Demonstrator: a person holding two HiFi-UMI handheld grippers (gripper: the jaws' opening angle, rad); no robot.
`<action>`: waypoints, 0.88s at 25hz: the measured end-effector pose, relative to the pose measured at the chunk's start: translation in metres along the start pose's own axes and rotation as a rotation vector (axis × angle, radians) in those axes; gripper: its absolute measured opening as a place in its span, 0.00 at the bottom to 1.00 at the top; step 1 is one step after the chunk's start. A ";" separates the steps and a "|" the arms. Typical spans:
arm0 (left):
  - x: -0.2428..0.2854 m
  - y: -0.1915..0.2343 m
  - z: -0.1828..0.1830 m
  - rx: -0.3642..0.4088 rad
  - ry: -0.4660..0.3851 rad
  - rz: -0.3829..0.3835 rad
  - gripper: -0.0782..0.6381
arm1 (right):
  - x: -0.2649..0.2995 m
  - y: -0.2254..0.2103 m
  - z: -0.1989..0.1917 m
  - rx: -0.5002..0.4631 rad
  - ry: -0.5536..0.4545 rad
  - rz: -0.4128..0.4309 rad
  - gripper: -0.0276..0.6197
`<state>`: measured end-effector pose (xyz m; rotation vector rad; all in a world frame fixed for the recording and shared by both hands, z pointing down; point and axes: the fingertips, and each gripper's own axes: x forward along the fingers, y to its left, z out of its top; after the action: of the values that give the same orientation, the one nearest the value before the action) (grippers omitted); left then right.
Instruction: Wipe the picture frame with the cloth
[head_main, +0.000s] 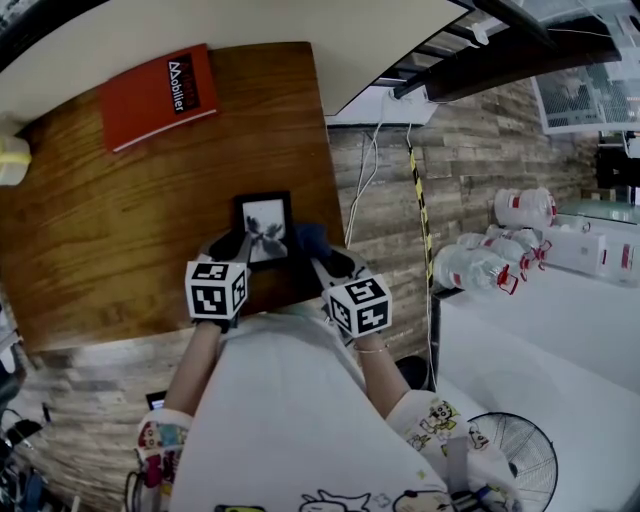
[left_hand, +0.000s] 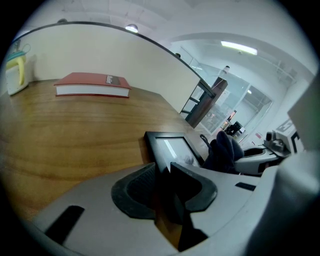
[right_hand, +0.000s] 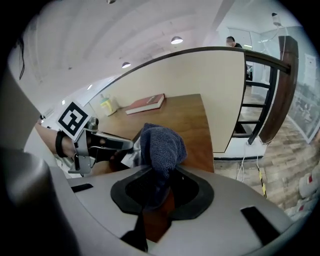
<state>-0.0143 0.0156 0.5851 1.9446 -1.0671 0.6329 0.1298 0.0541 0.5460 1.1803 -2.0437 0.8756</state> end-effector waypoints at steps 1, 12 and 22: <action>0.000 0.000 0.000 0.008 -0.003 0.004 0.23 | -0.002 0.000 0.002 -0.005 -0.006 -0.001 0.15; -0.020 -0.009 0.020 0.075 -0.070 0.016 0.23 | -0.028 -0.004 0.041 -0.070 -0.108 -0.015 0.15; -0.072 -0.014 0.082 0.151 -0.266 0.064 0.23 | -0.054 0.003 0.116 -0.185 -0.279 -0.019 0.15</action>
<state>-0.0362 -0.0165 0.4821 2.1777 -1.2800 0.5110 0.1290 -0.0097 0.4354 1.2720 -2.2737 0.5211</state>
